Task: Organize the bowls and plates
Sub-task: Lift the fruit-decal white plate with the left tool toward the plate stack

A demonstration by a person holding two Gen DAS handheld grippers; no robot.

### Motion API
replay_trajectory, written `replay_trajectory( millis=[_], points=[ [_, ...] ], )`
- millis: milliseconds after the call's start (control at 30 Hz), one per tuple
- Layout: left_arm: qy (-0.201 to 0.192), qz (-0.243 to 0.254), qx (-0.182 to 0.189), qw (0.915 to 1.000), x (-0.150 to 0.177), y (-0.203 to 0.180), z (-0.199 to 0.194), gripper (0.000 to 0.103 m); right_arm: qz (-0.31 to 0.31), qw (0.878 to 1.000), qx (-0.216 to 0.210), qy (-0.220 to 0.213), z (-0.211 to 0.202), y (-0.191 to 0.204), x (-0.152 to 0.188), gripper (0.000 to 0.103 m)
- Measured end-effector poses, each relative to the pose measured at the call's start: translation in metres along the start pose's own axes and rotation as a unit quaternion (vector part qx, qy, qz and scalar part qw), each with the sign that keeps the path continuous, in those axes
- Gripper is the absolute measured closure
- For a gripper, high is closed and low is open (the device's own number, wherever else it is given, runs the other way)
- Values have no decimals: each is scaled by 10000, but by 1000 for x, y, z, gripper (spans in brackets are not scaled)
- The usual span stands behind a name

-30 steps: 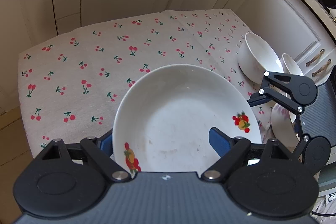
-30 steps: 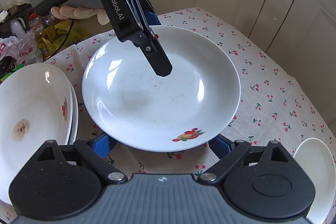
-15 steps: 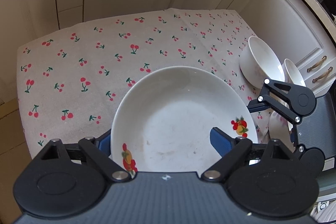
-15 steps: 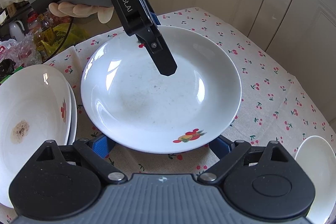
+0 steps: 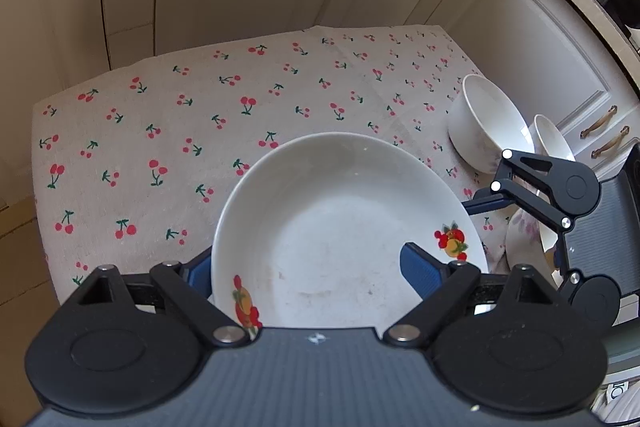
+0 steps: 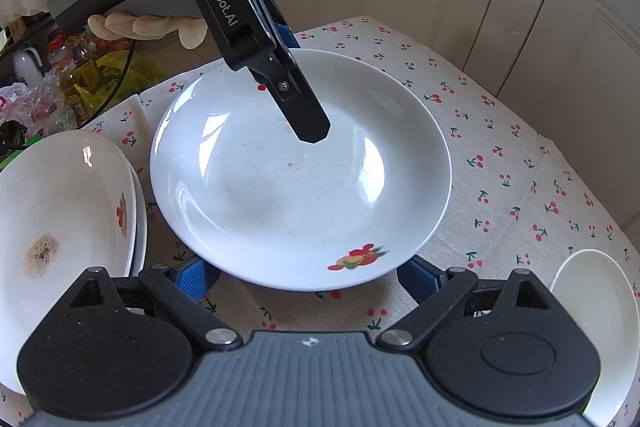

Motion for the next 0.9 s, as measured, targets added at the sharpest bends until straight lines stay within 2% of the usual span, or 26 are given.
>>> replay_trajectory(
  millis=[900],
  points=[
    [-130, 83, -16, 9999, -1, -3, -3, 13, 6, 9996, -21, -265, -15, 5, 0, 6]
  ],
)
Point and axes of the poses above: each gripper's, at about its wrist camera, not at the fingertips, and z roughly the way its jaws point, y to its left, x to its underside, the point moved 2 cm from there along z, roughly the way its jaws point, and after that the axes turned 10 degrees about z, right-handed, at the moved point
